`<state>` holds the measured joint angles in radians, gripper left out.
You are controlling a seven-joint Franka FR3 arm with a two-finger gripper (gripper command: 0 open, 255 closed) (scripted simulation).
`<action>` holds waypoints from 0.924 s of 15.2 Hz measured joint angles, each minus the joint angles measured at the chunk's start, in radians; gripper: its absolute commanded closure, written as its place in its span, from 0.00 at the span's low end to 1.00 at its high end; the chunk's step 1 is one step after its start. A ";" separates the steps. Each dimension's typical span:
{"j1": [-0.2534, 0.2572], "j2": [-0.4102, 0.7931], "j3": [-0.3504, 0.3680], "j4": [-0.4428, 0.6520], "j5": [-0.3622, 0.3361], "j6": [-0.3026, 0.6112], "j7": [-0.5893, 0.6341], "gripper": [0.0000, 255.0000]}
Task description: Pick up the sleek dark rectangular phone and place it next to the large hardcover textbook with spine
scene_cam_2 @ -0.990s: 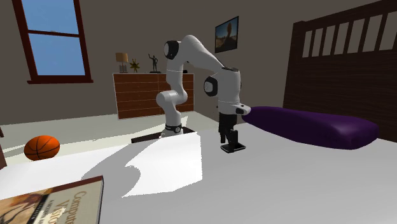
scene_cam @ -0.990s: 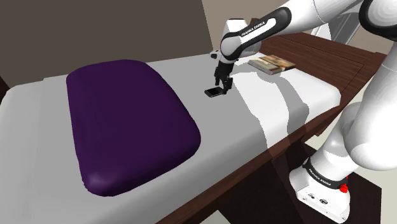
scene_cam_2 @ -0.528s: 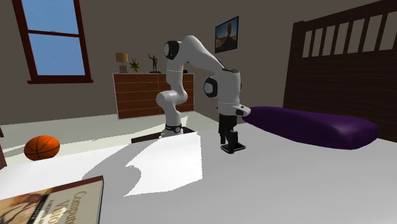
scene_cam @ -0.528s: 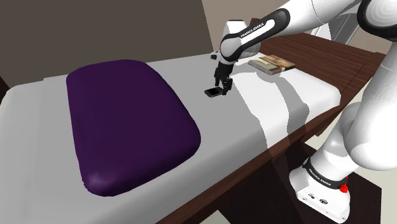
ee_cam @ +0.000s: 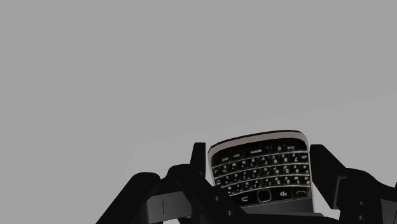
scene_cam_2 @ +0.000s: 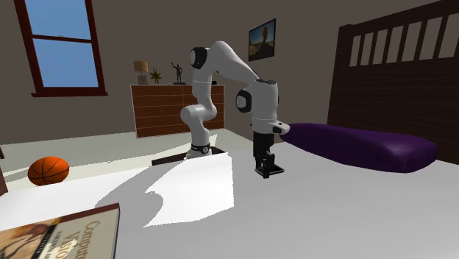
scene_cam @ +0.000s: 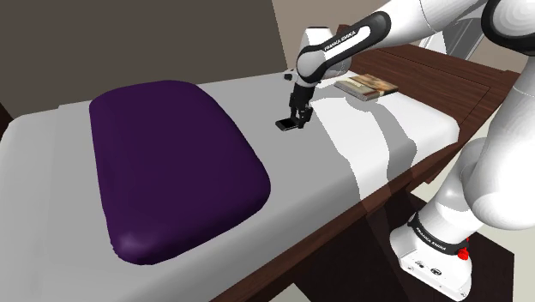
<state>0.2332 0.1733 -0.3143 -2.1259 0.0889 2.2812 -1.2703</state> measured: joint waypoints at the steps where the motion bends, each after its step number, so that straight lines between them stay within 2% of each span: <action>1: 0.000 0.000 0.000 0.000 0.000 0.000 0.000 1.00; 6: 0.003 -0.022 -0.002 0.014 -0.011 -0.035 0.009 1.00; 14: 0.005 -0.079 -0.007 0.065 -0.036 -0.138 0.024 1.00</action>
<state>0.2380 0.0948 -0.3217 -2.0609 0.0525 2.1430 -1.2463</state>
